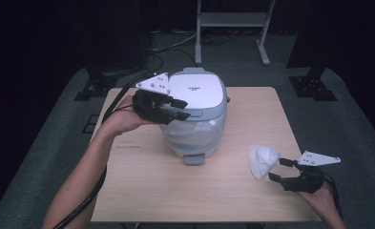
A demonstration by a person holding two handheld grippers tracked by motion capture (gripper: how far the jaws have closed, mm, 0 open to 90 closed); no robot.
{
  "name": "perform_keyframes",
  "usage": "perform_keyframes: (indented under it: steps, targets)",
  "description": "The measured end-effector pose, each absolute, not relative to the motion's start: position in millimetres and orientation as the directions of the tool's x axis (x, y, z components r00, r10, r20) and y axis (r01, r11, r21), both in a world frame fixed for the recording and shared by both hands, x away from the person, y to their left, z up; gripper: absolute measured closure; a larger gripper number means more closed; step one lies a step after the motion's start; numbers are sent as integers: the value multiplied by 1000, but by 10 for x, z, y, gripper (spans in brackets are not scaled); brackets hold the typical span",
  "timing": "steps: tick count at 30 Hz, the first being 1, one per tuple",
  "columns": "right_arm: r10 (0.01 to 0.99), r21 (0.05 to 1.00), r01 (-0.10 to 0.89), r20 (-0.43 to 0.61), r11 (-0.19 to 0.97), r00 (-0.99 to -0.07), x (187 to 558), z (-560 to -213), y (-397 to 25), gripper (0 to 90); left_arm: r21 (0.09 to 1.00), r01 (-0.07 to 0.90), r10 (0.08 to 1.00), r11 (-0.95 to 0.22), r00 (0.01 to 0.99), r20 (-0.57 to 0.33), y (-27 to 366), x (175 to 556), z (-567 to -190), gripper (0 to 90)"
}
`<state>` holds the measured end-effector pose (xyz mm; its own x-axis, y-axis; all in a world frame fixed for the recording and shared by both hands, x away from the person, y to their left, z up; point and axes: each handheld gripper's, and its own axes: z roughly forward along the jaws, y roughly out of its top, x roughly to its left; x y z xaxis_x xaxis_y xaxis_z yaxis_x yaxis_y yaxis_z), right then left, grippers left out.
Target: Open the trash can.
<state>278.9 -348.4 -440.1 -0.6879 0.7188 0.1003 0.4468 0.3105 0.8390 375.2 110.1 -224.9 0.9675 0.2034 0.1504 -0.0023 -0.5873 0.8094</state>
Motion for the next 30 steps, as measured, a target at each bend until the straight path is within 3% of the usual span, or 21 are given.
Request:
perform_keyframes:
  steps: [14, 30]
  targets:
    - [722, 843, 445, 103, 303, -684, 2788, -4392, -3511, 216, 787, -4, 185, -617, 971, 150, 922, 3909, -2334, 723]
    - [721, 842, 445, 101, 305, -685, 2788, -4399, -3515, 216, 794, 8, 203, -608, 968, 146, 913, 3933, -2376, 762]
